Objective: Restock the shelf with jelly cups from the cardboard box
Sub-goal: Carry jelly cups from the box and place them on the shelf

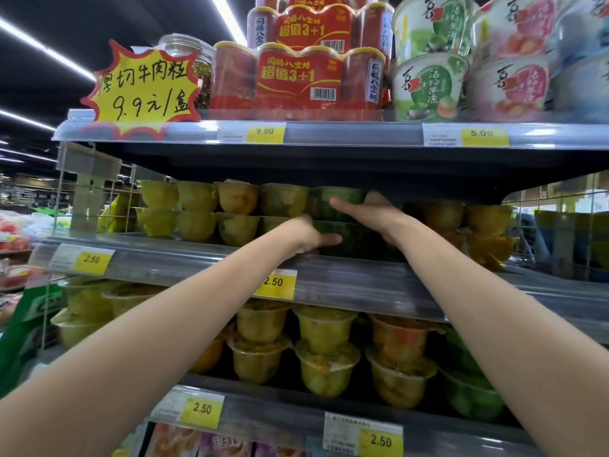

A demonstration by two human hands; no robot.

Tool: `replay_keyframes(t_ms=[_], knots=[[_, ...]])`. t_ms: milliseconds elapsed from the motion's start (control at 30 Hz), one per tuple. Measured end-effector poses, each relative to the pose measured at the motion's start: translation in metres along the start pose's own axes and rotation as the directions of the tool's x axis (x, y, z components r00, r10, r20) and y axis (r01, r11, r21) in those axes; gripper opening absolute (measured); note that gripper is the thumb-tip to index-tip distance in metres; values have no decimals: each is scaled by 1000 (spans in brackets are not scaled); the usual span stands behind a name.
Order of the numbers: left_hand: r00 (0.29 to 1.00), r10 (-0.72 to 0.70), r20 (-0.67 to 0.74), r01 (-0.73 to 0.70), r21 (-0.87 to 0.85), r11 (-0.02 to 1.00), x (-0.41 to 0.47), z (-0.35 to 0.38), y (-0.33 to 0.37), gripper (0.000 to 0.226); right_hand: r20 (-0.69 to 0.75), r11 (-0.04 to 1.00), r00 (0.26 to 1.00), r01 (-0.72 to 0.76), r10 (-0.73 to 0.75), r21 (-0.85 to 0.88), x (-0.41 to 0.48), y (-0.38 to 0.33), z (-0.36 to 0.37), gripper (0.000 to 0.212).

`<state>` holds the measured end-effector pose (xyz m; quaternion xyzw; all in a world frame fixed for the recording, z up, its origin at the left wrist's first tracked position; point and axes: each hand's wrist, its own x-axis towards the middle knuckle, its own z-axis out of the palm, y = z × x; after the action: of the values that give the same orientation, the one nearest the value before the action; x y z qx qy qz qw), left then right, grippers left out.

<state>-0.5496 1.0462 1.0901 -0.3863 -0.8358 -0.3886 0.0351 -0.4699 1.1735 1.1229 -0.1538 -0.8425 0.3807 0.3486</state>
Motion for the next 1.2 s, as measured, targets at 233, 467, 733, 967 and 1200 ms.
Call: replay_keyframes(t_ms=[233, 467, 733, 967, 1200], knots=[[998, 29, -60, -31, -29, 999, -10, -2, 0, 61, 10, 998, 998, 56, -56, -30, -9, -2, 0, 77], [981, 99, -169, -97, 18, 995, -28, -8, 4, 41, 41, 978, 989, 146, -142, -148, -40, -5, -11, 66], [917, 258, -303, -138, 367, 920, -71, -22, -4, 50, -97, 879, 988, 59, -119, -473, -83, -17, -16, 53], [864, 415, -283, -186, 587, 788, -116, -32, -33, 52, -81, 617, 930, 172, -360, -768, -135, -31, 20, 43], [817, 515, -257, -279, 607, 745, -170, -26, -81, 51, 71, 342, 800, 333, -596, -879, -199, -24, 63, 36]])
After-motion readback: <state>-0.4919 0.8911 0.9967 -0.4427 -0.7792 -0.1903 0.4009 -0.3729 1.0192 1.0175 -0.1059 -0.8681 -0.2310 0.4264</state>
